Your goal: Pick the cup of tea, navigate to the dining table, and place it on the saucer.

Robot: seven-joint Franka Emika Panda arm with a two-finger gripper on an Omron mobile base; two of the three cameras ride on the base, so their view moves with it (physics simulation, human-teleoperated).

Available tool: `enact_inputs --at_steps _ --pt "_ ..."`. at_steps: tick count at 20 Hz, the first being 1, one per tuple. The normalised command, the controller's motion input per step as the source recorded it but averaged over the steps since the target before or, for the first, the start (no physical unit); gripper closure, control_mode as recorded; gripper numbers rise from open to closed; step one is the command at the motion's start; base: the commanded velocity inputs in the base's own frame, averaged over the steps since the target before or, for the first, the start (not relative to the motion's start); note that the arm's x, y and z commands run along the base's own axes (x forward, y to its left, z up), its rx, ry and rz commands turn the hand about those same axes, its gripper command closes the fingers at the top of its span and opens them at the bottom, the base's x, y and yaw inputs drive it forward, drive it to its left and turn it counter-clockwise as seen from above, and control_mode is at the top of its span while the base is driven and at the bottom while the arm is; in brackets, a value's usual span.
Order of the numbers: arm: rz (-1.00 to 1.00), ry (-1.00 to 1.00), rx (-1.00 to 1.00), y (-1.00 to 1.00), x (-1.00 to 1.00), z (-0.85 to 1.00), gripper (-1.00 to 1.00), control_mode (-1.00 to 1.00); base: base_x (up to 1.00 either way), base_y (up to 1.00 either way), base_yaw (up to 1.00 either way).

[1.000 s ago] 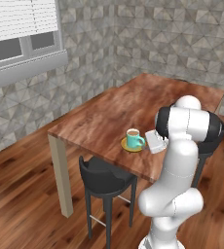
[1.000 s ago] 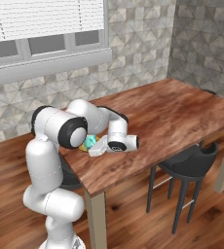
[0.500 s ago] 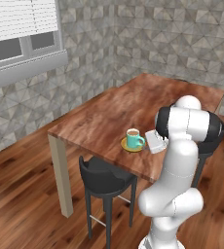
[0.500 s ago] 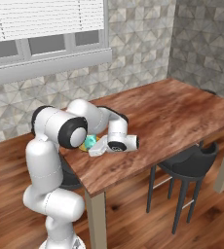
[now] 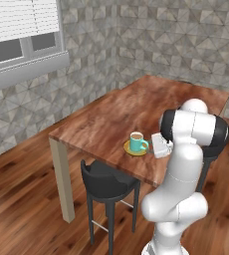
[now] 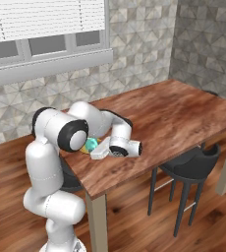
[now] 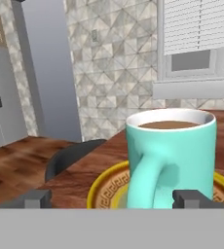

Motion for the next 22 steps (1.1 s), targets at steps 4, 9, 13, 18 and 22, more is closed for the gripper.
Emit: enact_inputs --at_steps 4,9,13,18,22 --pt "-0.1 -0.07 0.04 0.0 0.0 0.0 -1.0 -1.0 0.0 0.0 0.0" --pt "-0.08 -0.04 0.07 0.0 -0.18 0.35 -1.0 -1.0 0.0 0.0 0.0" --pt "-0.07 0.0 0.06 -0.22 -0.06 0.67 -1.0 -1.0 0.0 0.0 0.0" --pt "-0.04 0.0 0.08 -0.21 -0.18 0.73 -1.0 -1.0 0.0 0.0 0.0" --pt "0.0 0.01 0.11 -0.26 -0.41 0.73 -1.0 -1.0 0.0 0.0 0.0"
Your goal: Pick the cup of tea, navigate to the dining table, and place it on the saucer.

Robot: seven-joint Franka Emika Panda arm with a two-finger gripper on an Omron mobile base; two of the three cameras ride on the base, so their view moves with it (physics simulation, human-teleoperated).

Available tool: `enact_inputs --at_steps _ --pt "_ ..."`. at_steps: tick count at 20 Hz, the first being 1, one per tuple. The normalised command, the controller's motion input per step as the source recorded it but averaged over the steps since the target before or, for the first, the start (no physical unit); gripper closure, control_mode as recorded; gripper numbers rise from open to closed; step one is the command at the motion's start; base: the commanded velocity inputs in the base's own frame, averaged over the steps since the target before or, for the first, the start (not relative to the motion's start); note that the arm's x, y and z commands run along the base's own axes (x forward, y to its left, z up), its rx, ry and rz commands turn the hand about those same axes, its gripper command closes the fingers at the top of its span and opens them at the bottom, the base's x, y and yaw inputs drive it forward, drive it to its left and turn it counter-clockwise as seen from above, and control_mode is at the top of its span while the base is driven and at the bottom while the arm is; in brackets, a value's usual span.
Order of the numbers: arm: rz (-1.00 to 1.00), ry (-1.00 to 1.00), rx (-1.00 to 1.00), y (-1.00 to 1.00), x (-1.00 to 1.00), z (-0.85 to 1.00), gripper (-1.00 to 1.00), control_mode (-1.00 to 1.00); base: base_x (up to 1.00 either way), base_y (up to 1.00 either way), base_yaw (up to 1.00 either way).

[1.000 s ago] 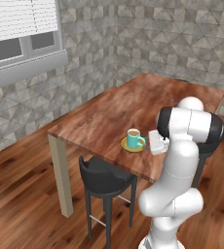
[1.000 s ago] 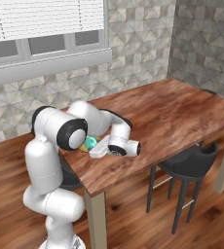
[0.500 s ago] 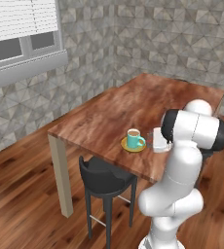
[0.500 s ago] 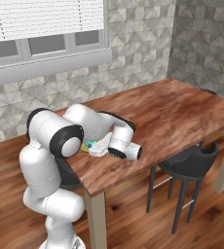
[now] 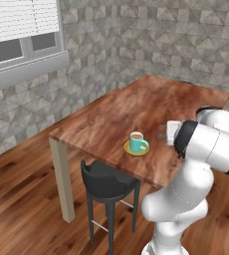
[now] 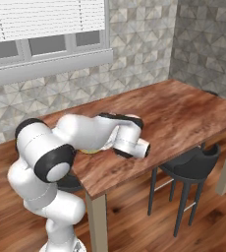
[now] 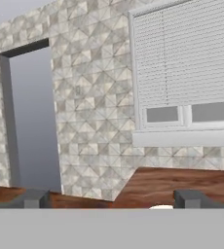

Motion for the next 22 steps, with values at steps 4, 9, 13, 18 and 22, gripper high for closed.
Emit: enact_inputs --at_steps 4,9,13,18,22 --pt "0.0 0.05 0.1 -0.25 -0.6 0.64 -1.0 -1.0 0.0 0.0 0.0" --pt "0.0 0.05 0.0 -0.12 -0.97 0.42 -1.0 -1.0 0.0 0.0 0.0" --pt "0.0 0.15 -0.01 0.0 -0.92 0.64 -1.0 -1.0 0.0 0.0 0.0" --pt "-0.03 0.2 -0.15 0.2 -0.7 0.29 -1.0 -1.0 0.0 0.0 0.0" --pt "-0.12 0.2 -0.24 0.5 -0.53 0.0 -1.0 -1.0 0.0 0.0 0.0"
